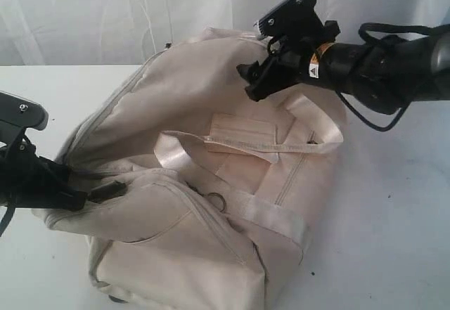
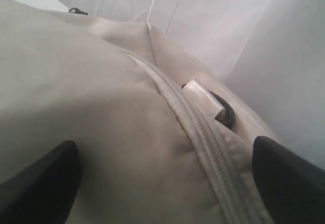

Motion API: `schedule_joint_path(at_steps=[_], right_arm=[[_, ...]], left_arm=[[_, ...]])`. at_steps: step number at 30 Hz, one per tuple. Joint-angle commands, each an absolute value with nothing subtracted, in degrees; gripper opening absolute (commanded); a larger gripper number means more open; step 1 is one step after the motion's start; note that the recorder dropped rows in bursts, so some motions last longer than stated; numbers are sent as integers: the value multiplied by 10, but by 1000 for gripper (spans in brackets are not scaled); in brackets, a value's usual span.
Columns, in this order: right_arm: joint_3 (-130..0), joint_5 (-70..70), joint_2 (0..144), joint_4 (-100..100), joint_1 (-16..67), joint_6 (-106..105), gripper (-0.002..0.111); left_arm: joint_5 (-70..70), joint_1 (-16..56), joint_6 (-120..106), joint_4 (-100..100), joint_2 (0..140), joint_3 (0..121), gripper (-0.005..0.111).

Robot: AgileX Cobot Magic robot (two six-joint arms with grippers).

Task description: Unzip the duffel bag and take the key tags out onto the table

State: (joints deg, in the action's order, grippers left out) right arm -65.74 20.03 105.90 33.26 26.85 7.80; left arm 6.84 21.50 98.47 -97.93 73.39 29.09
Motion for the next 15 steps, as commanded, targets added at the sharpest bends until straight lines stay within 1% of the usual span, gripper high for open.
schedule_joint_path(at_steps=[1,2,4,7,9,11,15], right_arm=[[-706,166,1086,335,268,74,79],[-714,153,1090,334,268,74,74],[-729,112,1095,332,268,74,56],[-746,44,1094,329,268,77,20],[-751,15,1092,329,268,77,7],[-757,-22,1090,329,268,78,0],[-761,-93,1074,329,268,78,0]], left_arm=[[19,213,987,-978,733,288,0],[19,213,987,-978,733,288,0],[19,213,987,-978,733,288,0],[19,213,987,-978,733,288,0],[20,213,987,-978,733,288,0],[21,213,987,-978,733,288,0],[13,213,987,-978,733,288,0]])
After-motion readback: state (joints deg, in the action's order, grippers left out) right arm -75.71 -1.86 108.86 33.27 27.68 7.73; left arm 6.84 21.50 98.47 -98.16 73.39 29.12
